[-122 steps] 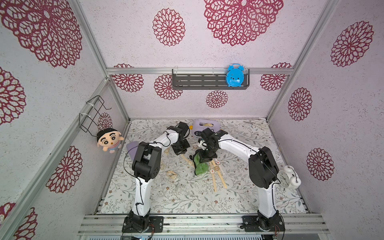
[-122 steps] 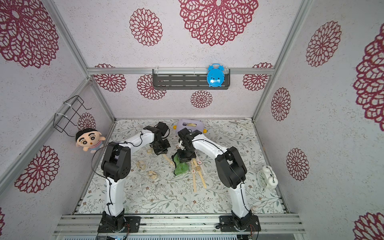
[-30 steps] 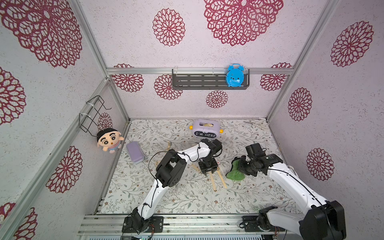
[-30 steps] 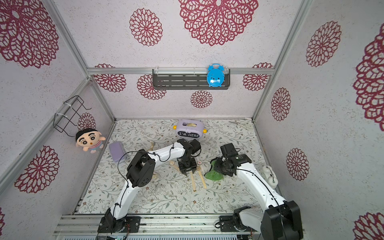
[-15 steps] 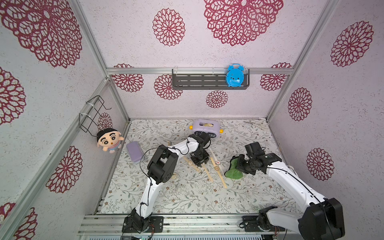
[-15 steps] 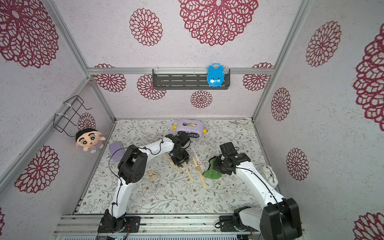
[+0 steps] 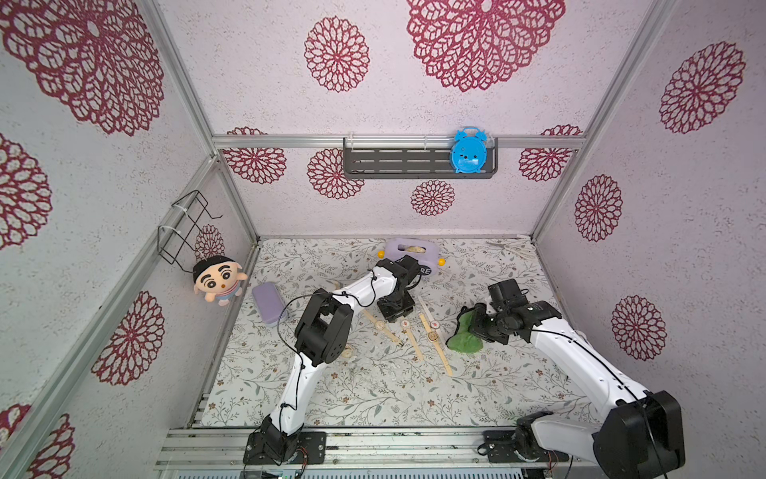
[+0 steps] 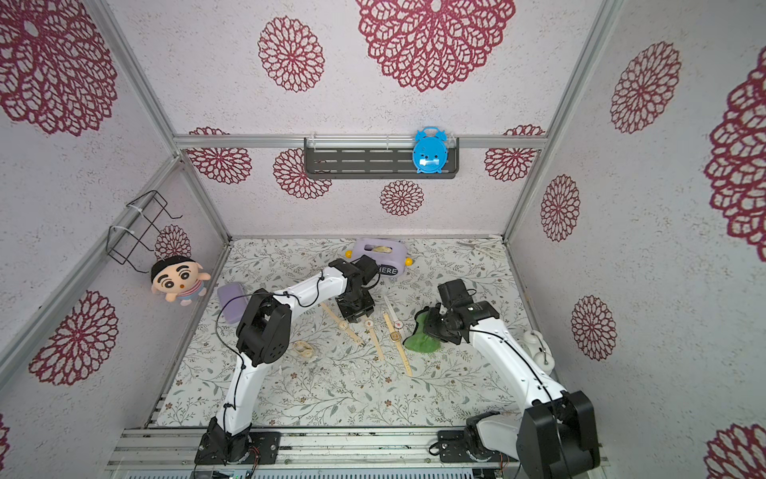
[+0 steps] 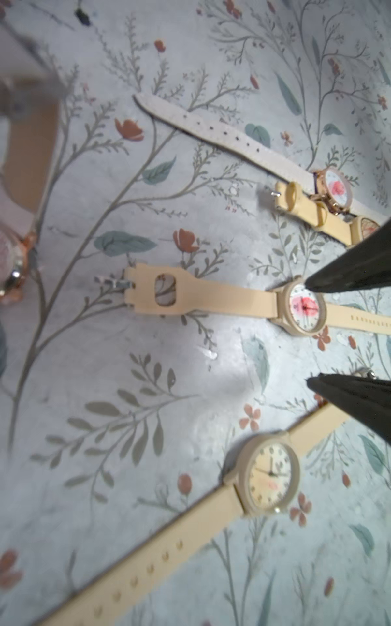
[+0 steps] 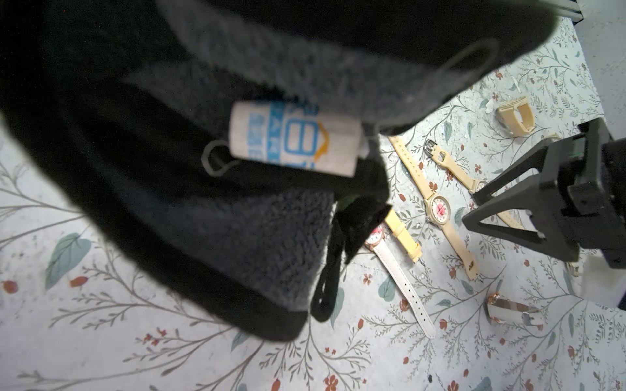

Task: Wipe the watch dial
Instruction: Adjust the watch at the center of the board.

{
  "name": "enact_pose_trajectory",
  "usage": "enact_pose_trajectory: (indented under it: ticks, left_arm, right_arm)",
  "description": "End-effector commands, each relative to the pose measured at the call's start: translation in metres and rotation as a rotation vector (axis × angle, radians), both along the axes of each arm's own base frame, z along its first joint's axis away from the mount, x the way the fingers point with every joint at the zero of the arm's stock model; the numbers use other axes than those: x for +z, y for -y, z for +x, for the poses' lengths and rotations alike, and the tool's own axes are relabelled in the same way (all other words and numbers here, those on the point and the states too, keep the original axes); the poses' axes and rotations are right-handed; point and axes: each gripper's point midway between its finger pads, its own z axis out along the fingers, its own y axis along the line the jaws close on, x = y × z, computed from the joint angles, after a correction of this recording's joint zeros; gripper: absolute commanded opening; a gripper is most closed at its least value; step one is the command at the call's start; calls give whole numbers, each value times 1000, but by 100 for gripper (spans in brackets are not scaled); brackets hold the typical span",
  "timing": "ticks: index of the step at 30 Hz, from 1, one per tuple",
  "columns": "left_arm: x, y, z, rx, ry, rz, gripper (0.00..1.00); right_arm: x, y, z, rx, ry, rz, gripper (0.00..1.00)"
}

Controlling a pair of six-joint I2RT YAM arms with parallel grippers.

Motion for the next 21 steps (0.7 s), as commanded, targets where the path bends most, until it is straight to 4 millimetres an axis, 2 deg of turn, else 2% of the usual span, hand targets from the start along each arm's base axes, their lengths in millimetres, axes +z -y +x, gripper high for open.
enact_pose_trajectory:
  ticks: [1, 4, 9, 21]
  left_arm:
    - [17, -15, 2, -61, 32, 54, 28]
    - [5, -12, 7, -76, 3, 26, 0]
    - [-3, -2, 20, -104, 12, 2, 0]
    - [-22, -5, 39, -100, 25, -10, 0]
  right_arm:
    - [18, -6, 15, 20, 59, 26, 0]
    - [19, -7, 17, 22, 62, 26, 0]
    - [20, -9, 21, 23, 65, 30, 0]
    - [18, -12, 25, 28, 59, 39, 0]
